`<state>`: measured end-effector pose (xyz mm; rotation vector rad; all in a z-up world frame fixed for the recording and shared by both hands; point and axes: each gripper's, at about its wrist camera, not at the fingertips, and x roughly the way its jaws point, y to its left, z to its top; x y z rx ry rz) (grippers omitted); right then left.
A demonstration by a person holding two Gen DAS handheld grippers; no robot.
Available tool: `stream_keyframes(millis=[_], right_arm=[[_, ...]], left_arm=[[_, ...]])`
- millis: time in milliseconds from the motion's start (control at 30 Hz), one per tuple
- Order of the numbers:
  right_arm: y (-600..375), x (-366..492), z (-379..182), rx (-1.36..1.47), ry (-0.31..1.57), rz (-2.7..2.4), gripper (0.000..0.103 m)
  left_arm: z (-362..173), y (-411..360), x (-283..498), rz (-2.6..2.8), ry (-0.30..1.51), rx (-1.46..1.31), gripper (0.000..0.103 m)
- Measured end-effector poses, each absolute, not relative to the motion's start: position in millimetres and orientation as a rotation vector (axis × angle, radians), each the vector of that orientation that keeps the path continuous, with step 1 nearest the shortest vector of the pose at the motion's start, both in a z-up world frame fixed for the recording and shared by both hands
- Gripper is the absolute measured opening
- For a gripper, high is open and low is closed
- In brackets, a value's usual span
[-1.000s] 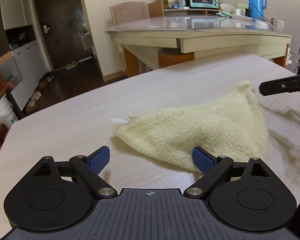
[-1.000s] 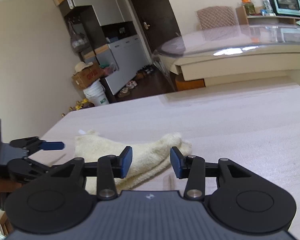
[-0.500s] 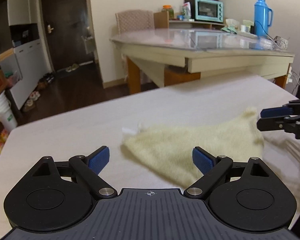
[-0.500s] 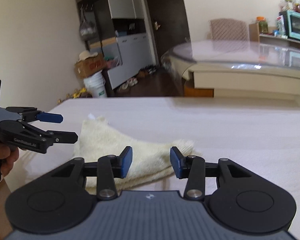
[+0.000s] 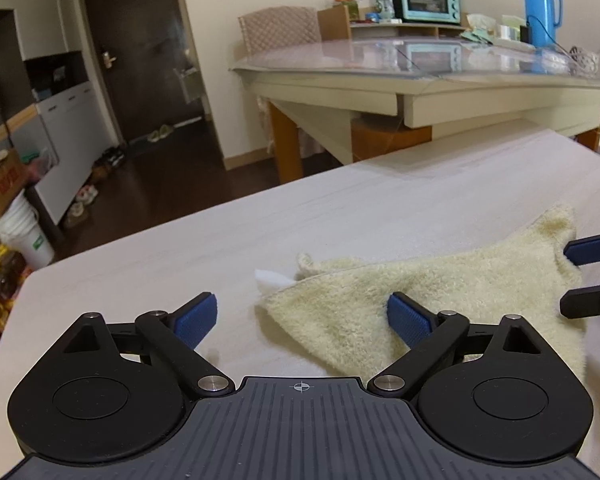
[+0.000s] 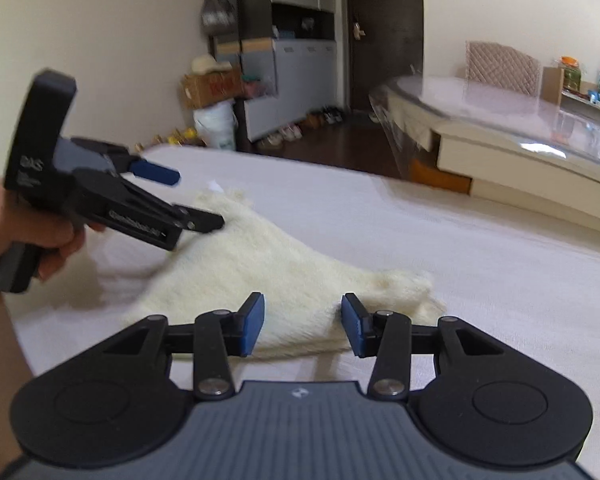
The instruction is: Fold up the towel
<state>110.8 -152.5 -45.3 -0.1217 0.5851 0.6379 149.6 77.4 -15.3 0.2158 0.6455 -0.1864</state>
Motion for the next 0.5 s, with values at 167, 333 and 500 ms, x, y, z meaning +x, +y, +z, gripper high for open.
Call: stream_keyframes(millis=[167,333,500], right_arm=[[-129,77,-44,-0.176,0.561,0.749,0.047],[-116,72,-56,-0.246,0.592,0.753,0.049],[-138,63,-39,-0.145,0.588,0.709,0.052]], left_arm=[[-14,76,103,-0.273,0.631,0.237,0.095],[-30,60,83,-0.265,0.624,0.354,0.095],[-19,63,77,-0.238,0.64,0.301,0.095]])
